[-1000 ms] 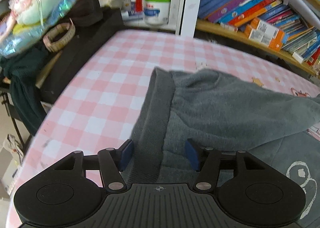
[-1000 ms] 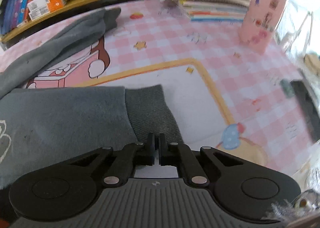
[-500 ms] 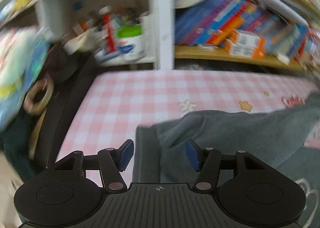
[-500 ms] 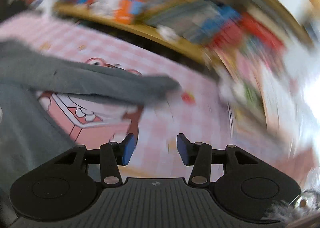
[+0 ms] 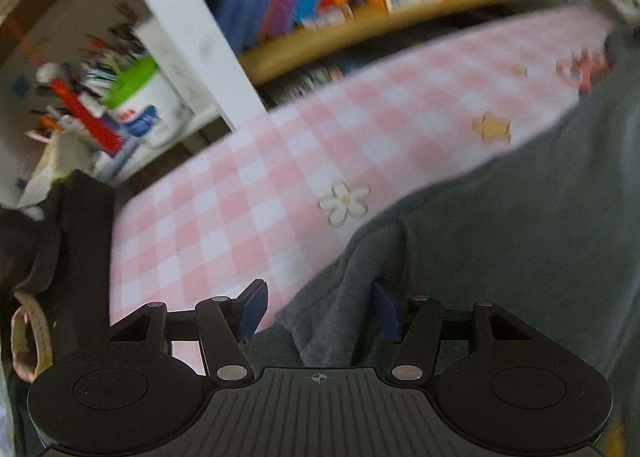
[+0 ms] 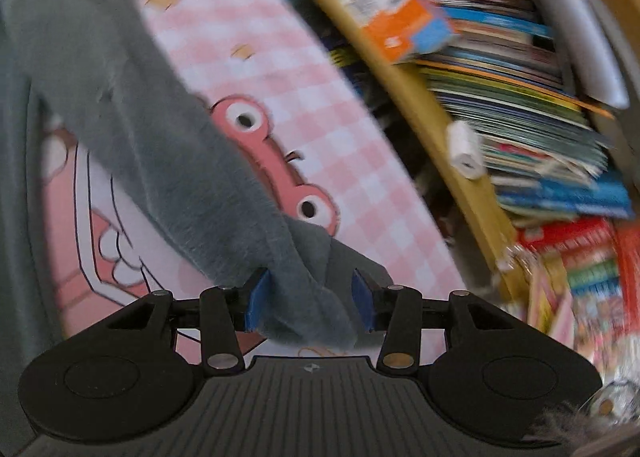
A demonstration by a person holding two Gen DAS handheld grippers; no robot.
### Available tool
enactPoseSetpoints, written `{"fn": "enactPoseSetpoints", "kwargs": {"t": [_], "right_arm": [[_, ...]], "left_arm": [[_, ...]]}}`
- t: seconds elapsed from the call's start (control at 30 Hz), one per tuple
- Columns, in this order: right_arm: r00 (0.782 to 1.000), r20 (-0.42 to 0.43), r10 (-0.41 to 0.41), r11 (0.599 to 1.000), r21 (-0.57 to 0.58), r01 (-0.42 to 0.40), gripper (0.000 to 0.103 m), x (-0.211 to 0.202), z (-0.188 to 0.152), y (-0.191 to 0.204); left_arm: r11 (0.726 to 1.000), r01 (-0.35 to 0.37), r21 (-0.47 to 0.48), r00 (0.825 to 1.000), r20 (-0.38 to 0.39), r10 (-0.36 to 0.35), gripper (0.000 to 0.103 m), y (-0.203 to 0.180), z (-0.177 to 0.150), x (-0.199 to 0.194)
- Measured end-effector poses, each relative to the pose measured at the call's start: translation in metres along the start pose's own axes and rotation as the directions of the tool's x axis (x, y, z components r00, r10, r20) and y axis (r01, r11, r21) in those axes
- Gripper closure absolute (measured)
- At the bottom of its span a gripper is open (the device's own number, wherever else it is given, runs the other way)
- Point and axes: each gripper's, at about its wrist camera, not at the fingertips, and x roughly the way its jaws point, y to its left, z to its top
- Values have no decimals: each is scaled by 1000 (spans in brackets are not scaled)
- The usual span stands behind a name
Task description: Fold clothes
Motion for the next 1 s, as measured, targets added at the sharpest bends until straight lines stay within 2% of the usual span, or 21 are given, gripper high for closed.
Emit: {"fn": "enactPoseSetpoints", "kwargs": {"t": [0.1, 0.23, 0.33, 0.43, 0.5, 0.57, 0.63, 0.7, 0.77, 0.8, 0.87, 0.97, 1.0], "right_arm": [[999, -17, 44, 999, -28, -44, 71, 9, 2, 0], [997, -11, 71, 995, -63, -72, 74, 4, 0, 2], [996, -29, 79, 993, -85, -82, 75, 3, -5, 6], [996, -42, 75, 991, -104, -79, 75, 4, -8, 16], [998, -40, 57, 992, -113, -61, 91, 0, -9, 21], [999, -33, 32, 992, -119, -36, 94, -6, -11, 25], [1000, -7, 2, 995, -102, -2, 95, -21, -14, 24], [999, 37, -28, 998, -51, 30, 95, -47, -20, 19], [995, 84, -43, 999, 33, 40, 95, -83, -28, 15], [993, 113, -38, 997, 75, 30, 95, -102, -33, 13], [985, 171, -23, 988, 156, -4, 95, -142, -42, 11], [968, 247, 35, 963, 250, -99, 95, -193, -58, 6], [966, 254, 40, 955, 274, -112, 95, -203, -62, 5]], "left_arm": [[1000, 4, 6, 1000, 7, -4, 33, 5, 1, 4], [999, 35, -23, 999, 9, -34, 32, 13, 0, 5], [995, 59, -86, 998, 13, -58, 32, 19, -1, 7], [985, 104, -135, 995, 18, -103, 46, 22, -3, 6], [980, 134, -147, 991, 21, -133, 70, 22, -3, 5], [986, 139, -92, 990, 19, -138, 87, 12, 0, -1], [995, 86, -42, 995, 46, -84, 89, 2, -1, -11], [994, 49, -96, 990, 135, -36, 90, 4, -6, -35], [978, 36, -204, 968, 251, 16, 90, 11, -14, -69], [965, 51, -257, 948, 317, 35, 90, 14, -21, -89], [933, 110, -342, 889, 454, 62, 90, 19, -38, -129], [882, 239, -406, 786, 615, 70, 90, 29, -64, -175], [868, 270, -416, 767, 638, 67, 90, 31, -70, -184]]}}
